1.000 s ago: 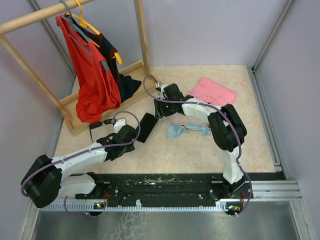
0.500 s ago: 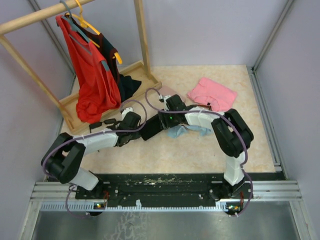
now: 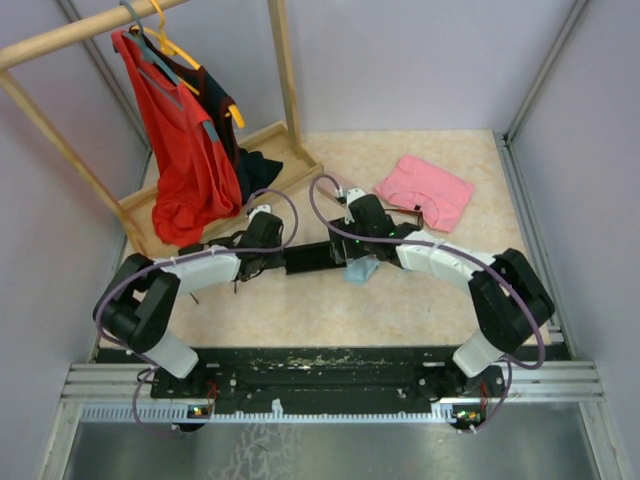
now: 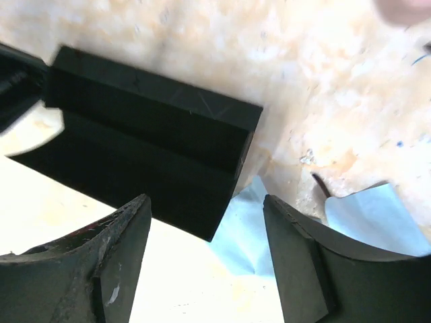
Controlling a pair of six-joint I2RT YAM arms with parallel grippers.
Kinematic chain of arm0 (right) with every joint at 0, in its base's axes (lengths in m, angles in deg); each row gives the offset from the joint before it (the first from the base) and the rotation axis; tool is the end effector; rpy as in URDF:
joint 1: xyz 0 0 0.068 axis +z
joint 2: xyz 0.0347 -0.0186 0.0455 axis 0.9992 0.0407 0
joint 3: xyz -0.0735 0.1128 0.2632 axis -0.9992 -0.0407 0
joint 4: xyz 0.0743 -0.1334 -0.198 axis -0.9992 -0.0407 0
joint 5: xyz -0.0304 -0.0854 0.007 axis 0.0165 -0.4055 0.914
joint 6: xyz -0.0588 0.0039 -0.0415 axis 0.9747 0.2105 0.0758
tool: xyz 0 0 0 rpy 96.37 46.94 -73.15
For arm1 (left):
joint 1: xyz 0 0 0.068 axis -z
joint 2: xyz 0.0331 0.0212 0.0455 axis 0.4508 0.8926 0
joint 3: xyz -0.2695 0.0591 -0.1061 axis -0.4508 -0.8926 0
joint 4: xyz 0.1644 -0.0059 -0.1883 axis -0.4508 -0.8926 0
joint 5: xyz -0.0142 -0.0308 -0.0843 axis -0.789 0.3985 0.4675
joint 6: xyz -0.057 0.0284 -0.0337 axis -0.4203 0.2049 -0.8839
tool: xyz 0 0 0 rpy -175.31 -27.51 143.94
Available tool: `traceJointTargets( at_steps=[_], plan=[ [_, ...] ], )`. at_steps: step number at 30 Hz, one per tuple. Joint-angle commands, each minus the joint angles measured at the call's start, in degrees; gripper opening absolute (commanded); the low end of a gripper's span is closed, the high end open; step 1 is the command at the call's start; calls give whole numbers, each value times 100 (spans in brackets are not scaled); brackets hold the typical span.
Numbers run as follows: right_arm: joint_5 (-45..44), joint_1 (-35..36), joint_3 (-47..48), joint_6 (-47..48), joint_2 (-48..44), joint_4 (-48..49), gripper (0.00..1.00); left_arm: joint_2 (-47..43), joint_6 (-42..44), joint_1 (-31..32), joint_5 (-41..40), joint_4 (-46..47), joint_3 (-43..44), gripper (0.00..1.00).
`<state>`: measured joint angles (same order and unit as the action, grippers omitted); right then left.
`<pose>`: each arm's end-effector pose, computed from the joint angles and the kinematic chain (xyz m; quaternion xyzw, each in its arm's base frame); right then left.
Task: Organize the sunglasses
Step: Adjust the sunglasses case at the center of the board.
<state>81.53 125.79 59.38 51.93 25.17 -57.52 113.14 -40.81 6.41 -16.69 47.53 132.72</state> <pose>0.2676 0.2130 0.2157 -0.1975 0.9099 0.1783 0.3184 0.2721 -0.1580 0.1720 -0.0427 0.9327 -0.0683 0.3516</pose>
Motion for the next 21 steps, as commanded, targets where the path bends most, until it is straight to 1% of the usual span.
traceJointTargets(
  at_steps=[1, 2, 6, 9, 12, 16, 21],
  plan=[
    [-259, 29, 32, 46, -624, 577, 65, -455, 140, -34, 266, 0, -195, 38],
    [-188, 37, 38, 31, -671, 635, 62, -574, 151, -34, 303, 21, -252, 38],
    [267, 74, 152, -210, -584, 753, 44, -1098, 245, -34, 500, 181, -521, 37],
    [598, 173, 249, -456, -319, 934, 29, -1332, 383, -32, 702, 502, -729, 33],
    [614, 383, 448, -542, 35, 948, 19, -1256, 457, -34, 858, 593, -694, 25],
    [511, 547, 573, -608, 468, 956, 12, -1022, 480, -34, 1105, 570, -551, 15],
    [358, 687, 432, -637, 611, 1021, 10, -903, 523, -34, 1209, 607, -531, 9]
  ],
)
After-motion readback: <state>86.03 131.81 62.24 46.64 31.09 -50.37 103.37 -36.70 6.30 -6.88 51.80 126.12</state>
